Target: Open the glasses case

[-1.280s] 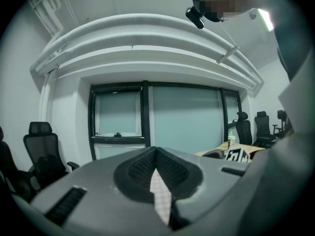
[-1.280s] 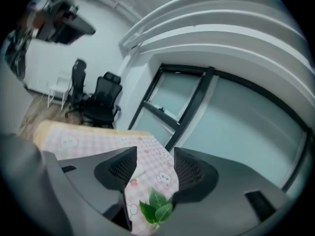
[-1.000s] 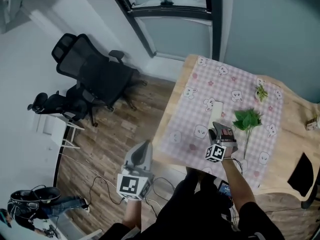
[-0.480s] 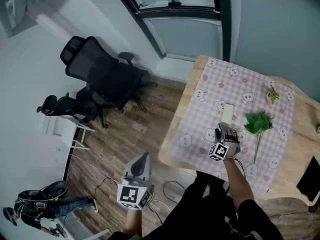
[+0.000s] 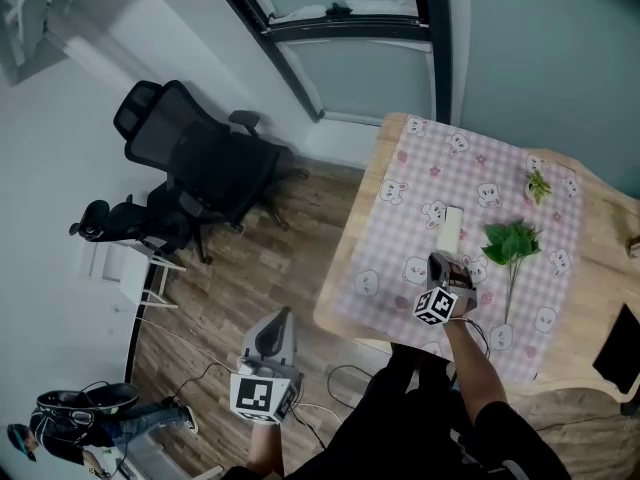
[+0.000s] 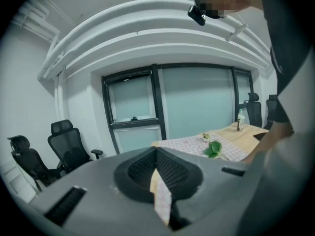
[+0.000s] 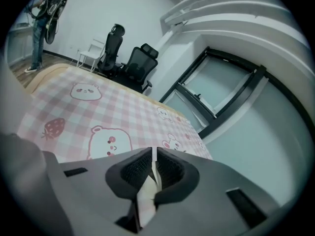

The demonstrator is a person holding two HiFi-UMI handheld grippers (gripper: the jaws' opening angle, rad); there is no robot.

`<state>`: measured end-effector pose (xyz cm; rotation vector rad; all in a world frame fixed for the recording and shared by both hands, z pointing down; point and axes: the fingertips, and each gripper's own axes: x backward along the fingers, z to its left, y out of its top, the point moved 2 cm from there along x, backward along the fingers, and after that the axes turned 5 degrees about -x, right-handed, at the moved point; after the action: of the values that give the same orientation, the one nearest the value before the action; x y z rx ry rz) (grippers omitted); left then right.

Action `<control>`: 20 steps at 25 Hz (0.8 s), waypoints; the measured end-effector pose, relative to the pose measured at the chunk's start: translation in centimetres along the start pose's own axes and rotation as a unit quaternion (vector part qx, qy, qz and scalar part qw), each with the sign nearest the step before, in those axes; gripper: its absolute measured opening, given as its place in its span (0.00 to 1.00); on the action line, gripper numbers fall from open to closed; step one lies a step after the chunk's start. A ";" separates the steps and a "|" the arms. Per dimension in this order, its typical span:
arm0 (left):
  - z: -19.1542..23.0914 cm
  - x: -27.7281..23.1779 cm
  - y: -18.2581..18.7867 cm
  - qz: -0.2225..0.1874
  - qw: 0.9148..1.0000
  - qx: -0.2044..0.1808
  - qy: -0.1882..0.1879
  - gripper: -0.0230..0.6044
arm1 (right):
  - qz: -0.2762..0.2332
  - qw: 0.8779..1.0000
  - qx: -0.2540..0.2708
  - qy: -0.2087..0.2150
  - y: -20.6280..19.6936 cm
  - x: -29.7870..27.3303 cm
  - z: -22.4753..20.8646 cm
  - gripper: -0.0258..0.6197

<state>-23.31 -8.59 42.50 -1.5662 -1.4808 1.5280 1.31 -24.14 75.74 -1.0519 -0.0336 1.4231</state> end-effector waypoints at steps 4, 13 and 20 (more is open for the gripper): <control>-1.4 -1.0 0.9 0.003 0.999 -0.035 -0.015 0.03 | -0.008 0.989 -0.147 -0.031 -1.0 2.2 -3.3 0.10; -4.0 -3.0 3.1 -0.016 0.997 -0.042 -0.062 0.03 | 0.056 0.898 -0.434 -0.043 -9.7 4.1 -7.0 0.07; -4.7 -3.8 2.9 -0.021 0.996 -0.053 -0.069 0.03 | 0.061 0.872 -0.486 -0.022 -12.0 3.4 -7.6 0.07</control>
<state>-17.20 -11.37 42.48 -1.5032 -1.6851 1.5859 15.86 -23.27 76.68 -1.8549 -0.8033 1.5576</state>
